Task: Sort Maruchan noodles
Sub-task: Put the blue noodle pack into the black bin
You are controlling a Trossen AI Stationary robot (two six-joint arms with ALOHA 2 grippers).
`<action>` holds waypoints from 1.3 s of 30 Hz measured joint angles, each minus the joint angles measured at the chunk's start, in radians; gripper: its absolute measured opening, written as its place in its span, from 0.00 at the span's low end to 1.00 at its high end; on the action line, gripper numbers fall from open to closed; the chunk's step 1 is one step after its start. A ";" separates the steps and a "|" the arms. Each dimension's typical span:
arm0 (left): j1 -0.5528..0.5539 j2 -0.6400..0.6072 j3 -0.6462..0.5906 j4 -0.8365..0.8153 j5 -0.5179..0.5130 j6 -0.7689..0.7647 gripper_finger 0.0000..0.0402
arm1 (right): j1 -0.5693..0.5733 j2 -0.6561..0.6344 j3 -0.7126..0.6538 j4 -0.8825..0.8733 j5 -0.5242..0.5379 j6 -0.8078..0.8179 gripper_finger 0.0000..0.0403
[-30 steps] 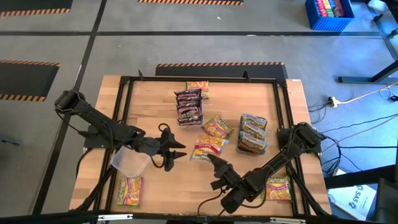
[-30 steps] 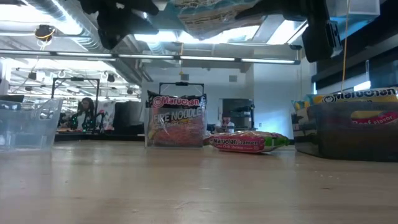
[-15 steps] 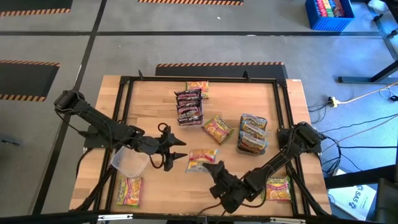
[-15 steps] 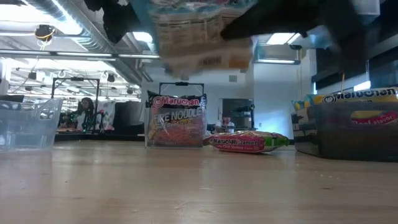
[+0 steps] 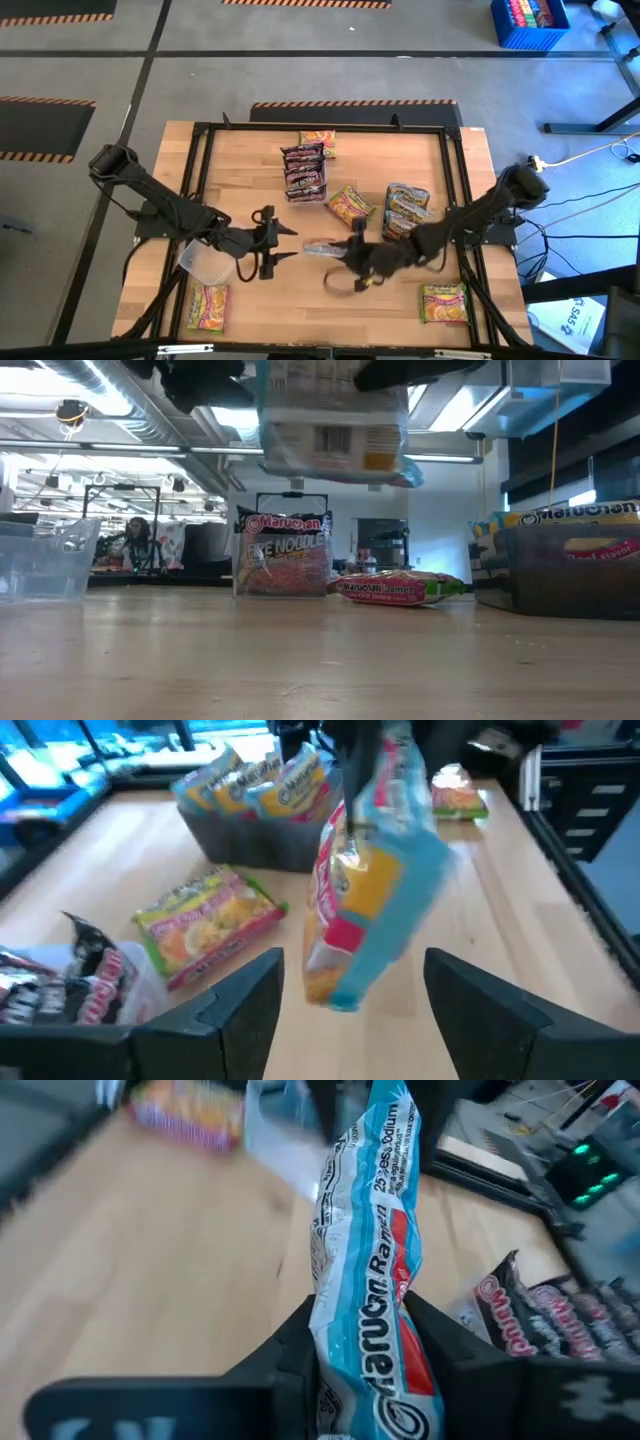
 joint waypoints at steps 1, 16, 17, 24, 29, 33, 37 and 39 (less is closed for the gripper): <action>-0.003 0.007 0.000 0.010 -0.015 0.009 0.60 | -0.014 -0.025 -0.044 0.059 -0.033 0.016 0.20; -0.022 0.188 0.000 0.255 0.106 0.118 0.65 | -0.055 -0.148 -0.244 0.613 -0.484 -0.063 0.20; -0.027 0.203 0.000 0.305 0.088 0.154 0.65 | -0.055 -0.148 -0.244 0.654 -0.475 -0.070 0.20; -0.049 0.242 0.000 0.652 -0.106 0.392 0.65 | -0.054 -0.148 -0.244 0.814 -0.398 -0.146 0.20; -0.062 0.242 0.000 0.853 -0.106 0.533 0.65 | -0.055 -0.148 -0.244 0.817 -0.342 -0.179 0.20; -0.056 0.242 0.000 0.906 -0.072 0.568 0.65 | -0.055 -0.148 -0.244 0.823 -0.342 -0.189 0.20; -0.037 0.242 0.014 0.901 -0.064 0.567 0.63 | -0.057 -0.148 -0.244 0.834 -0.343 -0.195 0.20; -0.025 0.242 0.017 0.901 -0.057 0.567 0.59 | -0.057 -0.148 -0.244 0.834 -0.344 -0.195 0.20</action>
